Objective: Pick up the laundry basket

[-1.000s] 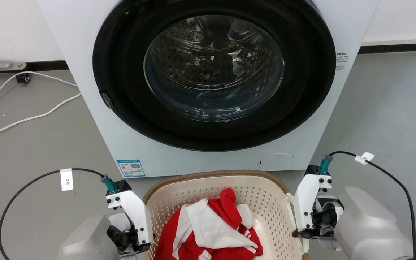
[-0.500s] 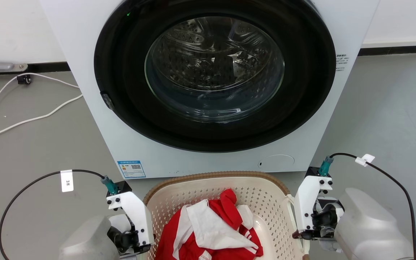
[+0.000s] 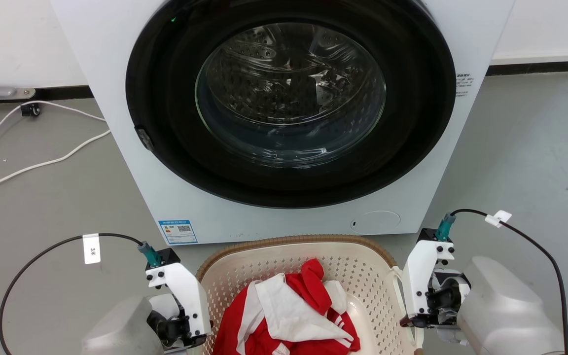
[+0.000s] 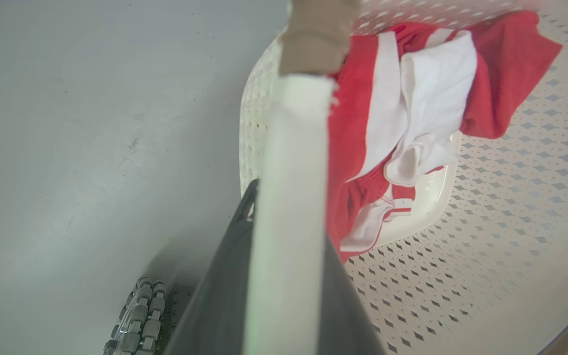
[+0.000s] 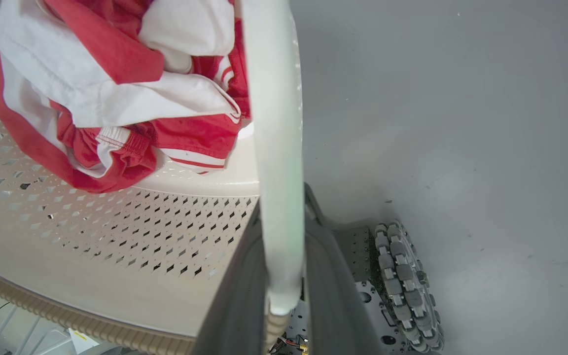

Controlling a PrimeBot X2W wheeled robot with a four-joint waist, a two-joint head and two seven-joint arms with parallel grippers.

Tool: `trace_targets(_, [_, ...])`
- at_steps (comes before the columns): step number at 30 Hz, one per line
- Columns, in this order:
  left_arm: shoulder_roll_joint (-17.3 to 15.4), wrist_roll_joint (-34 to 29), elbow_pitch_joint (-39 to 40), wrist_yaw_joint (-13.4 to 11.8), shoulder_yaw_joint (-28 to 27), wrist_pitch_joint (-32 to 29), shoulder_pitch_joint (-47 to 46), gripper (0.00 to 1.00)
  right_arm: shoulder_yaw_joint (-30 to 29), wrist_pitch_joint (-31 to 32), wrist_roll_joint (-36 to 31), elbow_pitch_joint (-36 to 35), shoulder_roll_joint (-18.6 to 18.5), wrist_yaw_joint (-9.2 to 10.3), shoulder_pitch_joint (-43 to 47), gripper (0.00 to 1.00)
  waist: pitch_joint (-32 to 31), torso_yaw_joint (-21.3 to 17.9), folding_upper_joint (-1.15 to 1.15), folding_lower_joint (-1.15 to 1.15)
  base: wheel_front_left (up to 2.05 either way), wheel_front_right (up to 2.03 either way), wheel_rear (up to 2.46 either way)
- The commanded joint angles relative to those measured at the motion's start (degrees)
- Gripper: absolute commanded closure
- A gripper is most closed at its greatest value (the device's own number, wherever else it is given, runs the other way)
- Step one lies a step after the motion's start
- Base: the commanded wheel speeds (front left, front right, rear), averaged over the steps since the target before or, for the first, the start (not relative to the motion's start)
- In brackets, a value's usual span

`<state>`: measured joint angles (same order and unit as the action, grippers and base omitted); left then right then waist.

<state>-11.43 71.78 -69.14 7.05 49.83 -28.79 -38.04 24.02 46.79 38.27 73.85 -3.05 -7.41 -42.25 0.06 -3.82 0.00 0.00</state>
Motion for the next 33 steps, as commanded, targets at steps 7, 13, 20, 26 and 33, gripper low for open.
trace_targets(7, [0.6, 1.1, 0.5, 0.8, 0.1, 0.6, 0.4, 1.00, -0.4, 0.2, -0.1, 0.0, 0.3, -0.15, 0.3, 1.00, 0.1, -0.2, 0.00, 0.00, 0.00, 0.00, 0.00])
trace_targets(13, [0.6, 1.5, 0.4, 0.8, 0.3, 1.1, 0.4, 1.00, -0.5, 0.6, 0.2, 0.0, 0.3, -0.15, 0.8, 1.00, -0.1, -0.3, 0.00, 0.00, 0.00, 0.00, 0.00])
trace_targets(20, [0.6, 1.7, 0.2, 0.8, 0.7, 1.7, 0.2, 1.00, -0.4, 1.0, 0.6, 0.0, 0.3, -0.15, 1.0, 1.00, -0.1, -0.3, 0.00, 0.00, 0.00, 0.00, 0.00])
trace_targets(26, [0.7, 2.1, 0.1, 0.8, 0.9, 2.0, 0.1, 1.00, -0.2, 1.5, 1.2, 0.0, 0.3, -0.15, 1.2, 1.00, 0.0, -0.4, 0.00, 0.00, 0.00, 0.00, 0.00])
trace_targets(33, [0.8, 2.4, 0.0, 0.8, 1.2, 2.1, 0.2, 1.00, -0.1, 1.8, 1.3, 0.0, 0.3, -0.16, 1.3, 1.00, -0.1, -0.4, 0.00, 0.00, 0.00, 0.00, 0.00])
